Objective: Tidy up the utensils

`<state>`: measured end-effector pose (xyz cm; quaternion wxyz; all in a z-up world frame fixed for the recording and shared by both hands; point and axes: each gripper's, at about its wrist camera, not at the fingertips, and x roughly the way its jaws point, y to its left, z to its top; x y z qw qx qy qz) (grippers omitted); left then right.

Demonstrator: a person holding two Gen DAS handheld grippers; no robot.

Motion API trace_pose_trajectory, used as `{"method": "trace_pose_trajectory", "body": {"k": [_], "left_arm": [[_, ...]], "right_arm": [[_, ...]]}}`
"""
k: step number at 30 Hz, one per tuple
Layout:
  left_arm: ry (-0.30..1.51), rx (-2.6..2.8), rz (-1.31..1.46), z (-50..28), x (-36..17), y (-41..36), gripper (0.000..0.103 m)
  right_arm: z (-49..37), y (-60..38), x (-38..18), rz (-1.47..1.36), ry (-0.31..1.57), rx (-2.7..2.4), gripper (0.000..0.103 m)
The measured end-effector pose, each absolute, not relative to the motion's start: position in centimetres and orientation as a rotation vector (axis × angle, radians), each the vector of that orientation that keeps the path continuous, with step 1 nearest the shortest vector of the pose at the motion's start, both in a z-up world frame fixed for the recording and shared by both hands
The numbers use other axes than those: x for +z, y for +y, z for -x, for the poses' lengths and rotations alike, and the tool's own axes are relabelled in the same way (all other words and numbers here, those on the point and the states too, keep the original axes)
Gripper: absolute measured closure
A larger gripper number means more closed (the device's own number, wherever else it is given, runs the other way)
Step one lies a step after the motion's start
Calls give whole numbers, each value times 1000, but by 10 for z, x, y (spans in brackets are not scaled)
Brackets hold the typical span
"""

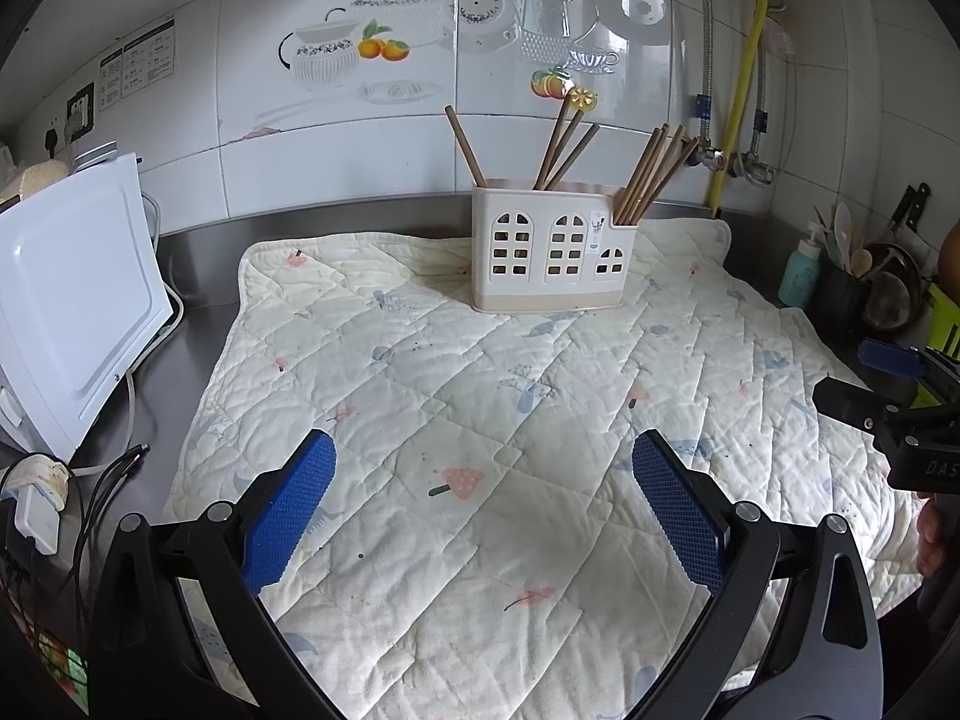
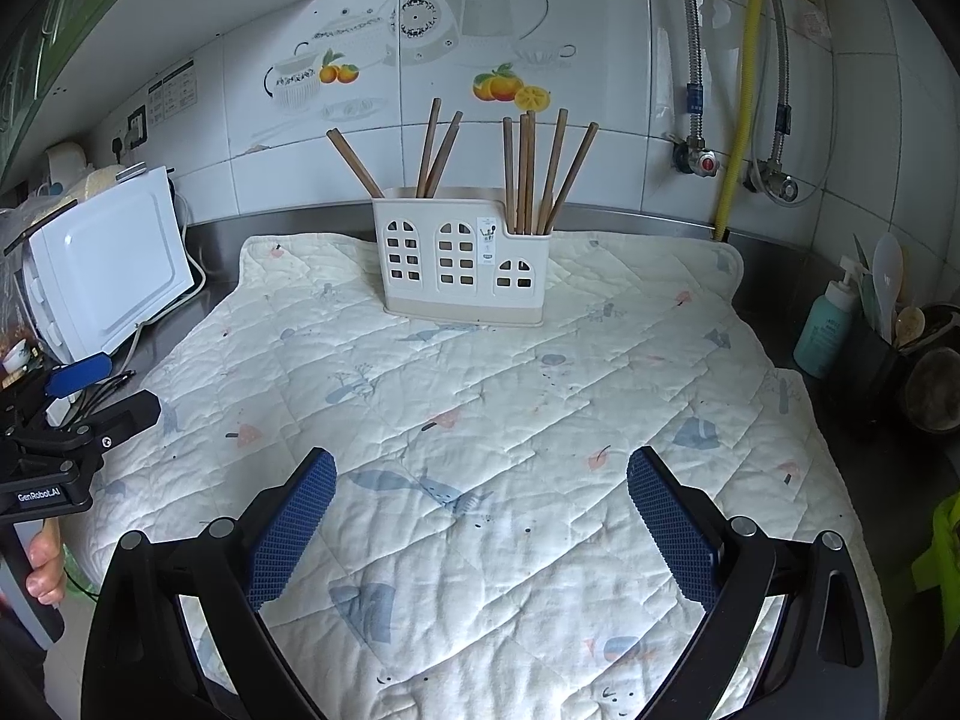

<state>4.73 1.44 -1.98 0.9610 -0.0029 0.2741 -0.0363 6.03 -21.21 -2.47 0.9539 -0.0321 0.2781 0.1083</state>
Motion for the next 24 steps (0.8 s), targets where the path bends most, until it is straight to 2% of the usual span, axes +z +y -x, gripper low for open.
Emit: {"method": "trace_pose_trajectory", "body": {"k": [24], "left_arm": [[552,-70,20,-47,-22,16,5]], "right_arm": [[-62,-212,-28,69,568,224,9]]}}
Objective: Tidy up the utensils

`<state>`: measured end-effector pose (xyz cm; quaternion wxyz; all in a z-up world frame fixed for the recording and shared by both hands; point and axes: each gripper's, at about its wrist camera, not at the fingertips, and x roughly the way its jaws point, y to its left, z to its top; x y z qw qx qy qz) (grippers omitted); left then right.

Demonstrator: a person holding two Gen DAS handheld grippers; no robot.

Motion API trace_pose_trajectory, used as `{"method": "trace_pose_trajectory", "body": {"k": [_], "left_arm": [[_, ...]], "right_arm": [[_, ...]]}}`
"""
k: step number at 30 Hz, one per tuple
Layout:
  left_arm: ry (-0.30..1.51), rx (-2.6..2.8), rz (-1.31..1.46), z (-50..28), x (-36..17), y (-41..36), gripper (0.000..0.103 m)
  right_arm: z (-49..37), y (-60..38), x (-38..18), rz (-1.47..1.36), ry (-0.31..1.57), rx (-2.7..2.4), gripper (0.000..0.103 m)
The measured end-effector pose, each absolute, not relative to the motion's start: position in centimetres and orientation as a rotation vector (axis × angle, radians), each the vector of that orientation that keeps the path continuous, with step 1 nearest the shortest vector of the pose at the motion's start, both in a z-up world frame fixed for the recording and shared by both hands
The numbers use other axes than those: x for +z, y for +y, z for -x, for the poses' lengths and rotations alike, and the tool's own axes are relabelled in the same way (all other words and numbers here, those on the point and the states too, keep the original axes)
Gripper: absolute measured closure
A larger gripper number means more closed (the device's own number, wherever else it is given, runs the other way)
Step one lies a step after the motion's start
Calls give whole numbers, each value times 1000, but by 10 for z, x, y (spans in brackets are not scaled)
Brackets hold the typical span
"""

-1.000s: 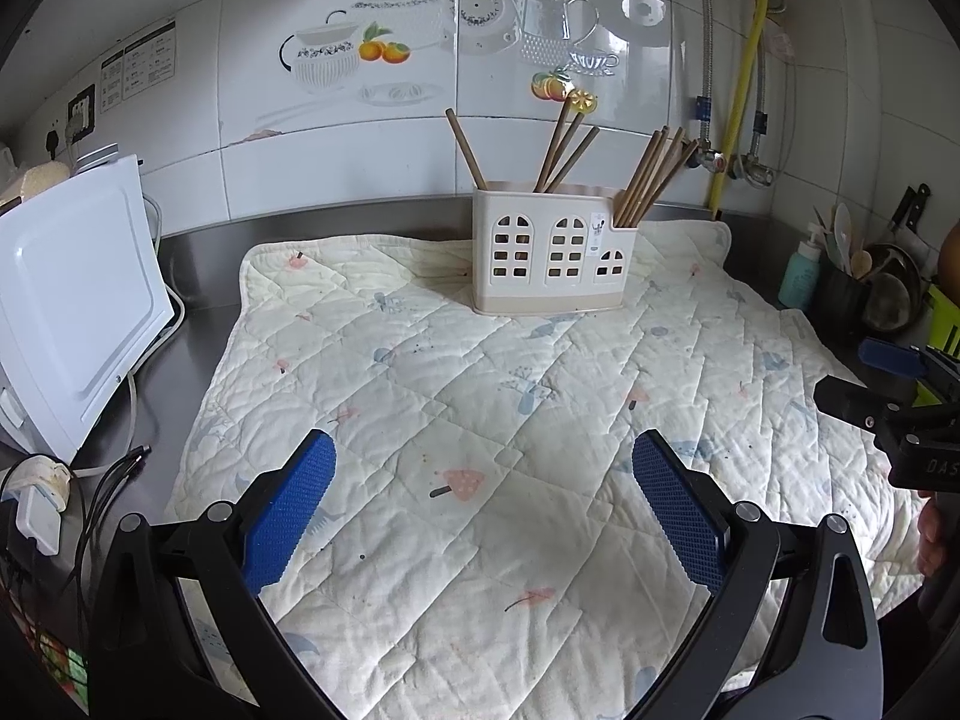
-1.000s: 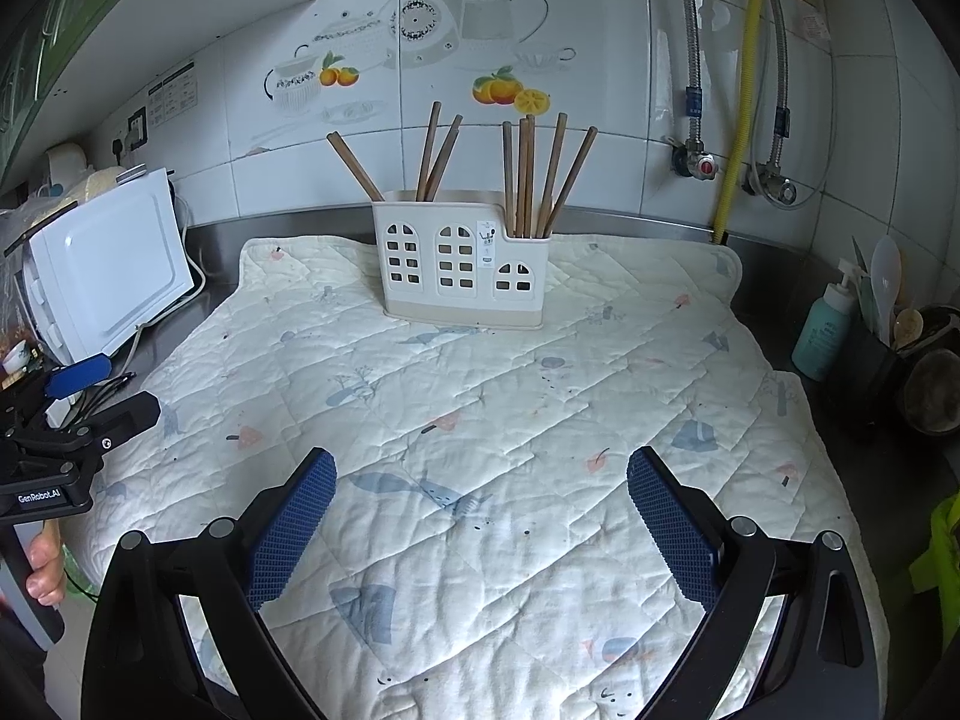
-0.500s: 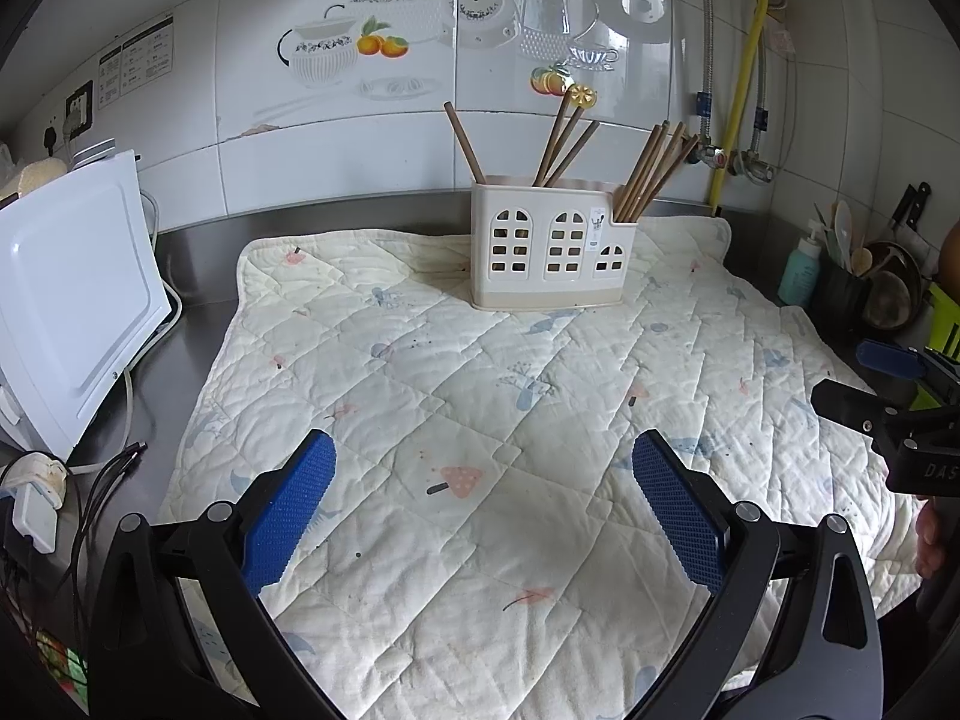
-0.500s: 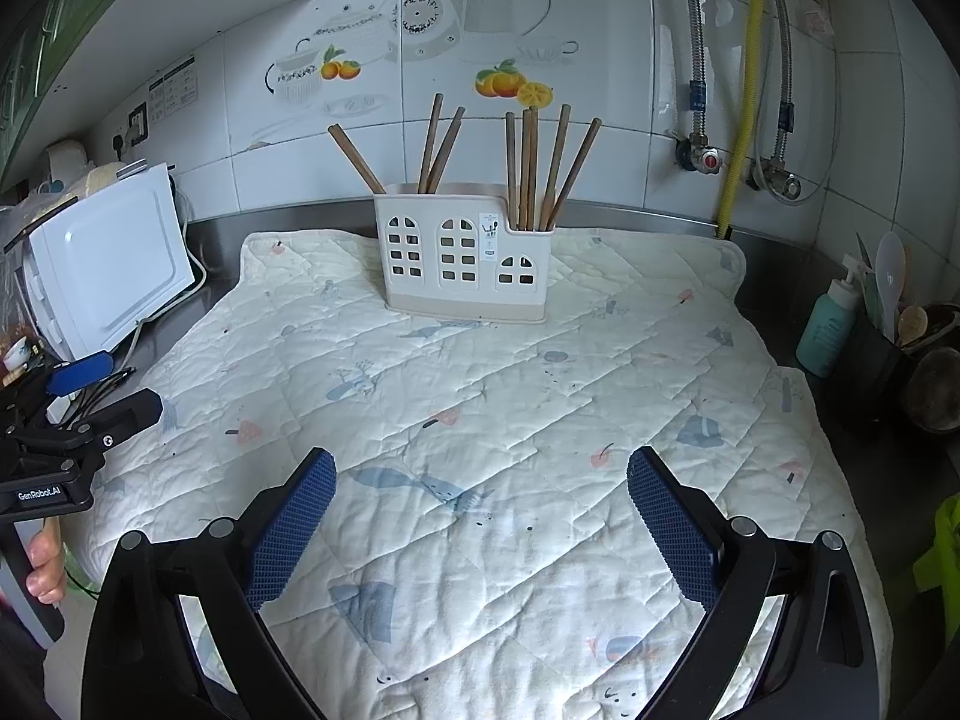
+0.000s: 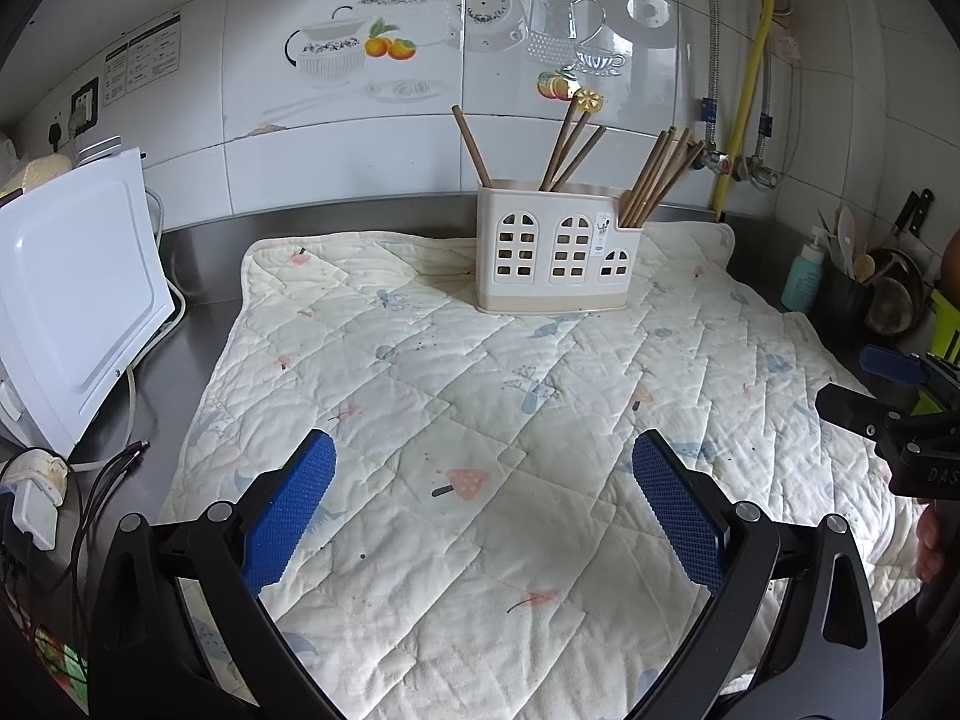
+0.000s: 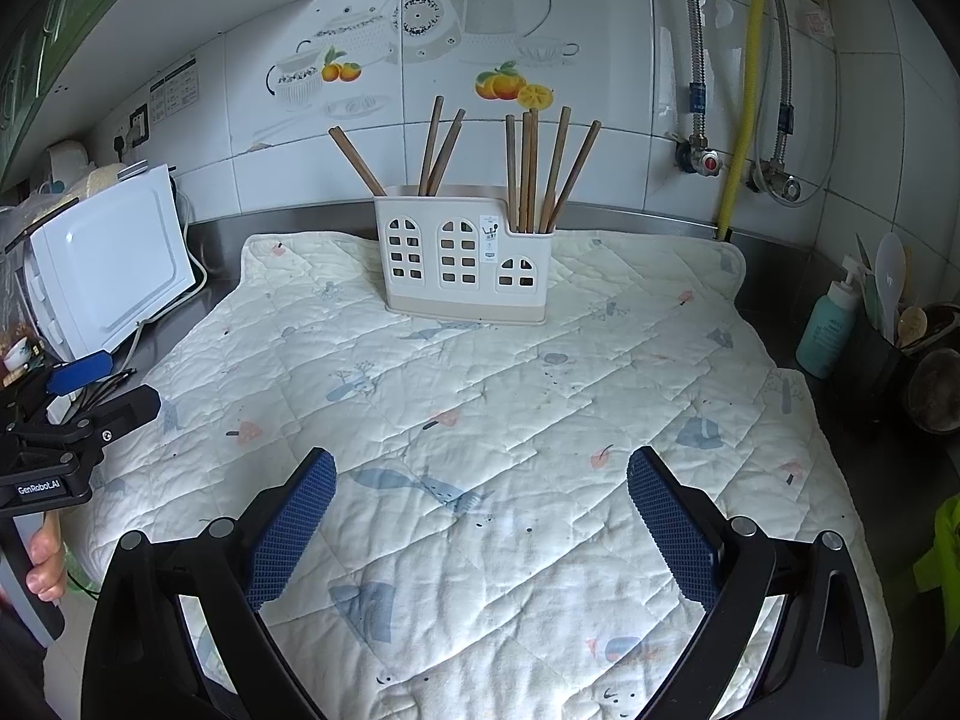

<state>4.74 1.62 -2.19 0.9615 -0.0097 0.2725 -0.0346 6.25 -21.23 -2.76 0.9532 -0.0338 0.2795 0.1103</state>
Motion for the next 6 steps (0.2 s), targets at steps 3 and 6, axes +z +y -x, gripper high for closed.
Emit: {"method": "trace_pose_trajectory", "body": {"k": [3,6], "left_arm": [[555,-77,21,-48,-22,15,5],[560,-82,18,-48,-22,14,5]], "right_arm": [[-63,-212,-28,68,569,225,9],[-63,-212,-28,71,569,225,9]]}}
